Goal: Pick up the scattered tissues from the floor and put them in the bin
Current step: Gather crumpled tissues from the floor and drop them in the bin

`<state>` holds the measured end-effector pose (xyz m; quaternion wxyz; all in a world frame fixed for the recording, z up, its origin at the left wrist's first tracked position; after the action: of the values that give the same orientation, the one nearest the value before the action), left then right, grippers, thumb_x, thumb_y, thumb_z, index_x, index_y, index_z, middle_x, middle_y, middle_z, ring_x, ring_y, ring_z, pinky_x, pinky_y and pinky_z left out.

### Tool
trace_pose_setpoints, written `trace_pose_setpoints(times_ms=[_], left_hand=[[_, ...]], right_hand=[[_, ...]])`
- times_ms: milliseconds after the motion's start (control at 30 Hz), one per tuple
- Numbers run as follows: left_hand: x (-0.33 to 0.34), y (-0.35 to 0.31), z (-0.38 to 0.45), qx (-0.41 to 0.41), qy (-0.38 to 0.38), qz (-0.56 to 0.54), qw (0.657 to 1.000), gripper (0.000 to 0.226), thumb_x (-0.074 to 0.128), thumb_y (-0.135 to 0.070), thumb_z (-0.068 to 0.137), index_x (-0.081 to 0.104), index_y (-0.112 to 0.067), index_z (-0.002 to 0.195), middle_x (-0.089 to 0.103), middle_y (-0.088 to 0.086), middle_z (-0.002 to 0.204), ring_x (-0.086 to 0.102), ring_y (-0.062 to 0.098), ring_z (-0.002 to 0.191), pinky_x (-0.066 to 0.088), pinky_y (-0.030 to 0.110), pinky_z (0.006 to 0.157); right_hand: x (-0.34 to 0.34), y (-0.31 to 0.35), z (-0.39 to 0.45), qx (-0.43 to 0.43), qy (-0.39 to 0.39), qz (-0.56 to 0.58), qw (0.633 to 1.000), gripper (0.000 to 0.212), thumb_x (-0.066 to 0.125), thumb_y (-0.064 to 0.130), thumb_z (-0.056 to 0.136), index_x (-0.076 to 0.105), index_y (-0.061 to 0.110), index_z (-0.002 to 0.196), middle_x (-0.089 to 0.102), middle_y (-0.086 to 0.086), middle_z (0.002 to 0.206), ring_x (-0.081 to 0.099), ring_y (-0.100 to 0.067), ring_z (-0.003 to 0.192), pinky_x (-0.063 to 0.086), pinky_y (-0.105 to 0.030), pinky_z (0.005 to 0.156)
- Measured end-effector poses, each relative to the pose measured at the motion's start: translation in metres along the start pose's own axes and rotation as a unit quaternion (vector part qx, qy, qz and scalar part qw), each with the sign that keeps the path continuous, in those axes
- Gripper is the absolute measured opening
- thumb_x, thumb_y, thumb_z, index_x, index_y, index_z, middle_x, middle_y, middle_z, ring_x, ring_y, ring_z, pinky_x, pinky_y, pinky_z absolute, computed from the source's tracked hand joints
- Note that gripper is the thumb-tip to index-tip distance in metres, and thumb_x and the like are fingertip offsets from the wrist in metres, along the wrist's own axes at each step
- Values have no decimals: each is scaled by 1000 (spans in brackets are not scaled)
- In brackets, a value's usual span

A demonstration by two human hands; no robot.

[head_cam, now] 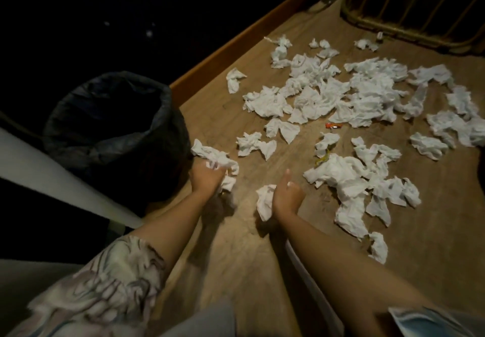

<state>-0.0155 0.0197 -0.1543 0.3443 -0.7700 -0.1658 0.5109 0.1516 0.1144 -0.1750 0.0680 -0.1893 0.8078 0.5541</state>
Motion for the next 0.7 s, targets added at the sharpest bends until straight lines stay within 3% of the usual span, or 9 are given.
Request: trace_pose_setpoints(times_ms=[100,200,267,333,433,500,567,633,700], left_hand=[[-39,-30,3,16,-99,-163,982,6,66,-11,78,60,-13,79,58,4,74,54,17,69,44,30,68],[-87,-53,2,91,-192,-244,946,29,56,-9,86,54,-15,115,58,-3,100,58,7,83,48,24,78],[-124,-64,6,134,-252,-298,911,34,50,-12,88,52,-24,120,63,-4,99,64,4,78,56,27,75],[-156,-69,9,154,-325,-319,877,30,45,-27,88,53,-30,117,69,4,93,68,19,78,58,40,73],[-193,-81,13,140,-435,-330,826,34,49,-37,95,62,-6,97,68,10,81,60,15,67,54,35,65],[-211,-88,20,109,-466,-357,802,42,55,-47,92,56,-7,78,60,10,78,53,12,66,47,29,62],[-223,-88,31,42,-470,-383,794,42,56,-56,88,52,-15,79,54,5,94,54,13,81,44,23,74],[-228,-76,42,6,-474,-413,777,37,52,-49,92,58,-12,88,50,6,112,53,16,99,40,22,84],[-227,-60,46,-15,-481,-429,765,32,46,-28,96,62,-1,102,46,13,126,49,24,110,35,23,87]], right_hand=[[19,38,-11,29,21,58,998,35,48,36,99,69,8,97,65,-11,92,61,-26,87,48,-35,78],[41,84,-29,-19,69,82,994,30,54,39,96,60,16,79,60,-2,82,58,-20,82,47,-33,76],[56,121,-48,-59,116,106,986,39,52,43,96,54,18,67,53,2,70,52,-14,68,42,-30,66],[72,157,-68,-62,162,139,975,45,41,45,99,56,19,65,56,2,68,52,-13,64,41,-29,59],[105,209,-95,-51,209,208,954,45,32,29,99,59,17,65,61,-2,74,57,-19,72,46,-35,72],[131,240,-108,-63,240,220,944,41,36,23,92,60,19,59,63,-5,74,60,-28,80,50,-42,81],[156,259,-114,-66,280,203,936,29,40,17,86,60,15,65,64,-8,76,63,-33,83,53,-49,83],[180,264,-114,-82,306,149,937,17,43,15,79,58,9,76,63,-11,78,64,-32,79,58,-50,74],[190,264,-113,-105,307,96,941,8,49,12,78,55,9,81,62,-10,77,60,-27,69,50,-36,56]])
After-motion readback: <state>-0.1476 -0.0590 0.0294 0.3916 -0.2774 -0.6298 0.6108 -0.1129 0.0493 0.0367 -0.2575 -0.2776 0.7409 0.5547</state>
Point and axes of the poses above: each hand's wrist, its own z-axis towards the middle knuckle, its own x-axis out of the palm, y = z × x, the point moved 2 cm from there along z, towards the middle knuckle
